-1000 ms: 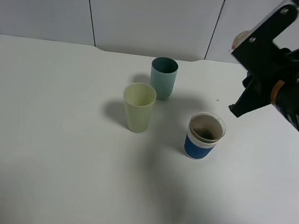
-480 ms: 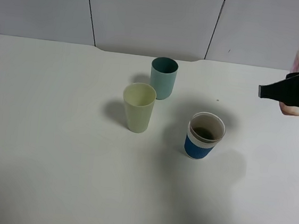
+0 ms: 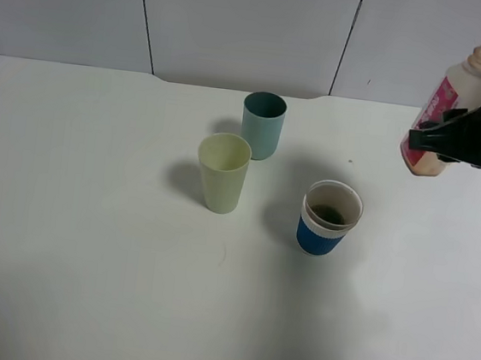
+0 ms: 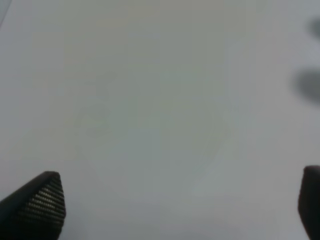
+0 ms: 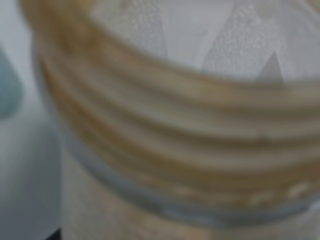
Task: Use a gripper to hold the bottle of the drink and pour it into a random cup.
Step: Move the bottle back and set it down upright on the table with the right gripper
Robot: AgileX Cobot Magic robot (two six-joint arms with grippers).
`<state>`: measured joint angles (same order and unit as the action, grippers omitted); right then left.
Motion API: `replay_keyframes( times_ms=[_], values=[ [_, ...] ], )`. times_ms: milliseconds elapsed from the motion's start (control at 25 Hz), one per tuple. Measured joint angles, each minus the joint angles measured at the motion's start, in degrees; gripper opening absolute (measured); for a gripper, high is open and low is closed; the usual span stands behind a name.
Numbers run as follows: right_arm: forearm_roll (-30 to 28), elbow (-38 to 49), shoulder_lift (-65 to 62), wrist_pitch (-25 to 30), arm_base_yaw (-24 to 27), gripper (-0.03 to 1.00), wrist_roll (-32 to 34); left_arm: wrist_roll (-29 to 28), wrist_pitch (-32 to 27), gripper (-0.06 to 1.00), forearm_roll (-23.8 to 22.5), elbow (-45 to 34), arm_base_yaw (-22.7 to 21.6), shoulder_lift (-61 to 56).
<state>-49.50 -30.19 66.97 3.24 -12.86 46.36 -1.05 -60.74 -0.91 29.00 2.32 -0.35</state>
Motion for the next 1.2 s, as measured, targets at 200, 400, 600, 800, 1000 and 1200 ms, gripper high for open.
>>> replay_keyframes(
  times_ms=[200, 400, 600, 800, 1000, 1200],
  values=[
    [12.85, 0.0, 0.36, -10.69, 3.75, 0.37, -19.33, 0.0, 0.0, 0.93, 0.0, 0.0, 0.0, 0.0],
    [17.94, 0.0, 10.17, -17.82, 6.4, 0.37, -23.02, 0.0, 0.0, 0.93, 0.0, 0.0, 0.0, 0.0],
    [21.2, -0.07, 21.59, -27.97, 6.47, 0.37, -24.59, 0.0, 0.0, 0.93, 0.0, 0.0, 0.0, 0.0],
    [22.52, -0.1, 28.72, -32.65, 6.47, 0.37, -29.54, 0.0, 0.0, 0.93, 0.0, 0.0, 0.0, 0.0],
    [23.23, -0.14, 31.95, -33.45, 6.47, 0.37, -34.01, 0.0, 0.0, 0.93, 0.0, 0.0, 0.0, 0.0],
    [24.12, -0.17, 33.9, -33.45, 6.47, 0.37, -35.29, 0.0, 0.0, 0.93, 0.0, 0.0, 0.0, 0.0]
  ],
)
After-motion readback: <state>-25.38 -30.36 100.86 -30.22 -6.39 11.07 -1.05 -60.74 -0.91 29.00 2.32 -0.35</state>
